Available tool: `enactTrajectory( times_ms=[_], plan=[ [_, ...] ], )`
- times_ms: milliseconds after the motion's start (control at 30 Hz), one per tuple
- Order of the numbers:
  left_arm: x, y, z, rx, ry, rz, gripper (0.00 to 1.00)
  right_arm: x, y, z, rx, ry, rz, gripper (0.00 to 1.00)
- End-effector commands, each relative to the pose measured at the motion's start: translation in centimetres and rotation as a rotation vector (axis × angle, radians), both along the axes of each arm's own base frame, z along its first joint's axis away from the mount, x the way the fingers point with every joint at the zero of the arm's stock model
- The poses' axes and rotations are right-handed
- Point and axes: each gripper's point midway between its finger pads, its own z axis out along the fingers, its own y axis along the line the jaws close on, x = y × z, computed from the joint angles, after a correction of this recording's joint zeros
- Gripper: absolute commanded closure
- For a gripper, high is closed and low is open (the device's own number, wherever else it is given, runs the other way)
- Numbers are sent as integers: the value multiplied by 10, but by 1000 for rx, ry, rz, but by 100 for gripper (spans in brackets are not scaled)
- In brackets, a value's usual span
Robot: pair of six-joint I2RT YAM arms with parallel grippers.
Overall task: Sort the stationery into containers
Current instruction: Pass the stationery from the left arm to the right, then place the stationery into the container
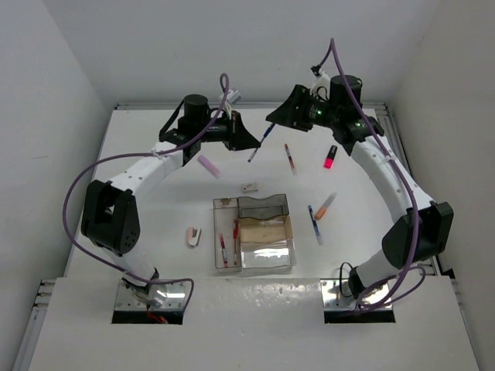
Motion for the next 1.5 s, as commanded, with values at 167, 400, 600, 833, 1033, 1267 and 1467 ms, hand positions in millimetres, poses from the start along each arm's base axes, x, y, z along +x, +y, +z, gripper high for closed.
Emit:
enactTrajectory(
  times_ms=[167, 400, 600, 833, 1033, 1267, 1467],
  plan=[
    [-18, -1, 51, -74, -105, -36, 100, 8, 5, 17, 29, -43, -25, 52],
    [-24, -5, 51, -77, -105, -62, 100, 13, 4, 14, 24, -43, -38, 65],
    [-26, -6, 51, -77, -107, -74, 100, 14, 7, 13, 21, -49, -34, 83],
    [-10, 15, 32, -3, -62, 30, 1, 1, 15, 2, -17, -63, 13, 100],
    [39, 125, 39, 51, -73, 307, 0, -55, 45, -44, -108, -50, 196, 100],
    [60, 279, 36, 82, -3, 735, 0, -146, 118, -114, -205, 37, 433, 100],
    [30, 308, 18, 87, 25, 808, 0, -198, 154, -164, -282, 154, 548, 100]
  ],
)
